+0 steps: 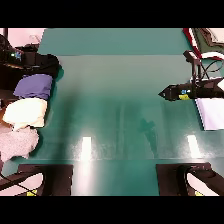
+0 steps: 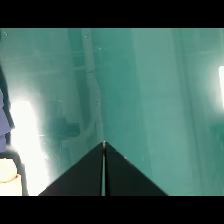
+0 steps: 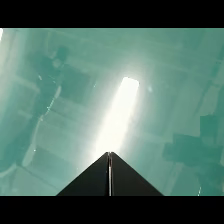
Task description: Fold the shirts.
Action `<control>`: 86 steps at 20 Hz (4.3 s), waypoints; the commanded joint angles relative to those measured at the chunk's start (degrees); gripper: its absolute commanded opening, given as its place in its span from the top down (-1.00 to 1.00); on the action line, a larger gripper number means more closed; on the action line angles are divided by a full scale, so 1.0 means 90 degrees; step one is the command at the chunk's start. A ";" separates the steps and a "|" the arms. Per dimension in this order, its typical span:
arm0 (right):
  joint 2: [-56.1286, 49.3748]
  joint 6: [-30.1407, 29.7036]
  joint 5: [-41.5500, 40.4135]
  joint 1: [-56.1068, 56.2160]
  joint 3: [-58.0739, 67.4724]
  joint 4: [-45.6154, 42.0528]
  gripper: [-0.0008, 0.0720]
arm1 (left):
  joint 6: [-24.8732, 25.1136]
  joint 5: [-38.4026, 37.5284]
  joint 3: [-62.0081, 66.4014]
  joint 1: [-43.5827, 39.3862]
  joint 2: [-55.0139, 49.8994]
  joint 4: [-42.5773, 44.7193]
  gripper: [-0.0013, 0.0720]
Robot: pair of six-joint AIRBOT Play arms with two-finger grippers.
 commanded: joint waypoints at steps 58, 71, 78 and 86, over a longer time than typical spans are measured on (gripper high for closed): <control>0.2072 0.0114 -0.1515 -0.0709 0.0005 0.0049 0.92 | 0.1445 0.0384 -0.0313 -0.2074 -0.1426 -0.2149 -0.80; 0.1081 0.0112 -0.0950 -0.0313 0.0005 0.0041 0.92 | 0.2188 0.0806 -0.5289 -0.0998 -0.0442 -0.2992 -0.80; 0.0736 0.0112 -0.0957 0.0136 0.0002 0.0039 0.91 | 0.2101 0.1625 -0.5564 -0.1695 -0.0442 -0.3208 -0.79; 0.0673 0.0119 -0.0869 0.0112 -0.0117 0.0046 0.92 | 0.1953 0.0998 -0.4988 -0.1515 -0.0248 -0.2987 0.90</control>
